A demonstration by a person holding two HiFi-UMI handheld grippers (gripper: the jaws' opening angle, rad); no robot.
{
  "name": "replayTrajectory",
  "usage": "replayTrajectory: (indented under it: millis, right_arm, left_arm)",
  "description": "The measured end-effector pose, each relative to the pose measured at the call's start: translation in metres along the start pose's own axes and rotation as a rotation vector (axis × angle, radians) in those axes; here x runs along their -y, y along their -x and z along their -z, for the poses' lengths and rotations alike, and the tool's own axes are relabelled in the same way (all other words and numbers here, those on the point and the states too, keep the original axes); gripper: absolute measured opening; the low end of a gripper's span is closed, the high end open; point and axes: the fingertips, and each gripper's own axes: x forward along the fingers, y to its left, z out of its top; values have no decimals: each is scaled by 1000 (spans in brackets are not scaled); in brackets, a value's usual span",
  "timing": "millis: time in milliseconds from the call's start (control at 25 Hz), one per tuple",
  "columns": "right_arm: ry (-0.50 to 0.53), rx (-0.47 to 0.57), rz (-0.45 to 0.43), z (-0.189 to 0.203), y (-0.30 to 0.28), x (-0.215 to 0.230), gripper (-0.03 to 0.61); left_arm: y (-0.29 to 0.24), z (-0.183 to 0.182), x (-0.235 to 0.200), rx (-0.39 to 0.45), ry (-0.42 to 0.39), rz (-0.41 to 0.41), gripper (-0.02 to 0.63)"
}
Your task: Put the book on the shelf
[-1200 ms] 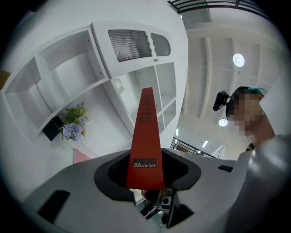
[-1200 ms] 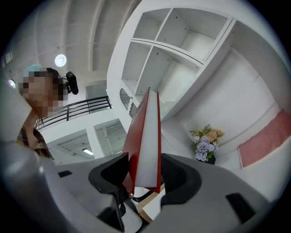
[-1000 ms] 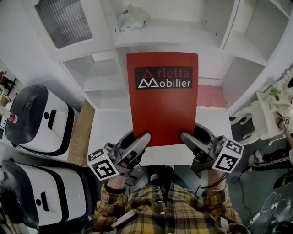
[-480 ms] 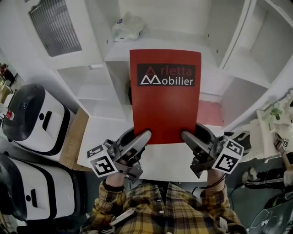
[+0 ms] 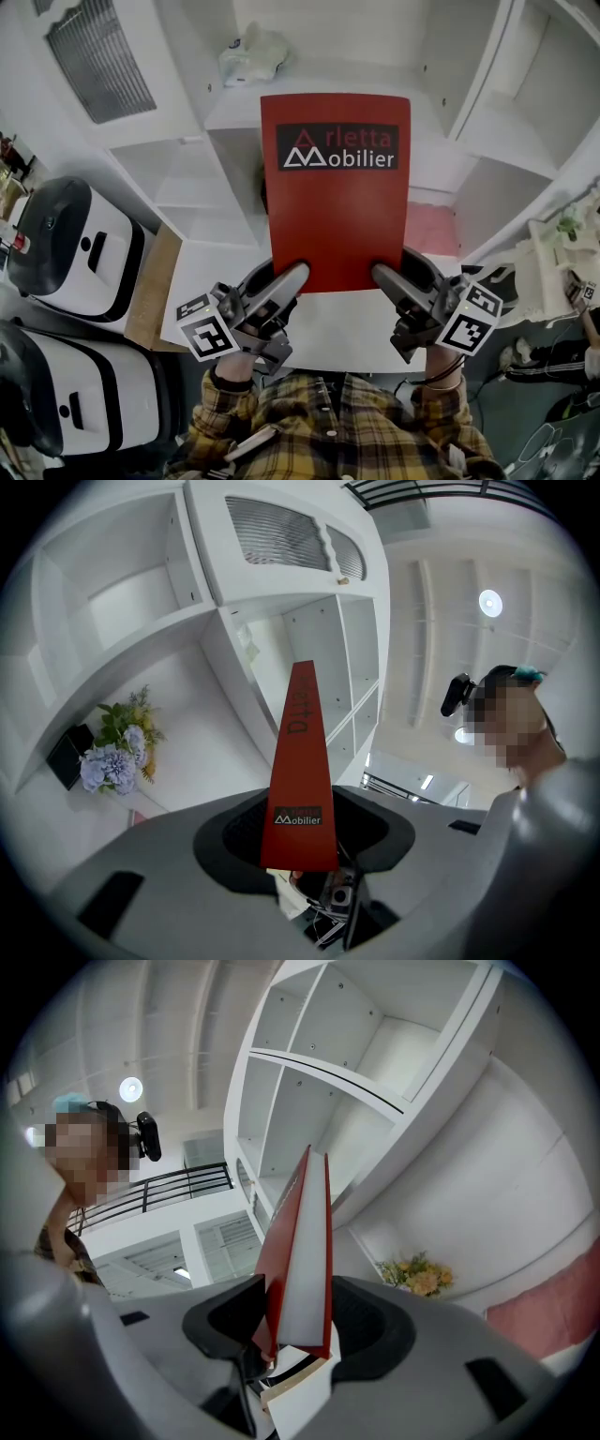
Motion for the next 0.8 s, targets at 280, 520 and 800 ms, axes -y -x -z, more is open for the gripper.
replayTrajectory:
  millis: [280, 520, 800]
  right_arm:
    - [9, 40, 20, -1, -1, -3, 225]
    - [30, 67, 28, -3, -2, -6, 225]
    - [3, 114, 51, -55, -17, 5, 227]
  left_arm:
    - [-1, -5, 0, -22, -9, 20, 187]
    - [3, -5, -8, -43, -64, 53, 199]
    - [-42, -44, 4, -23, -7, 42, 204]
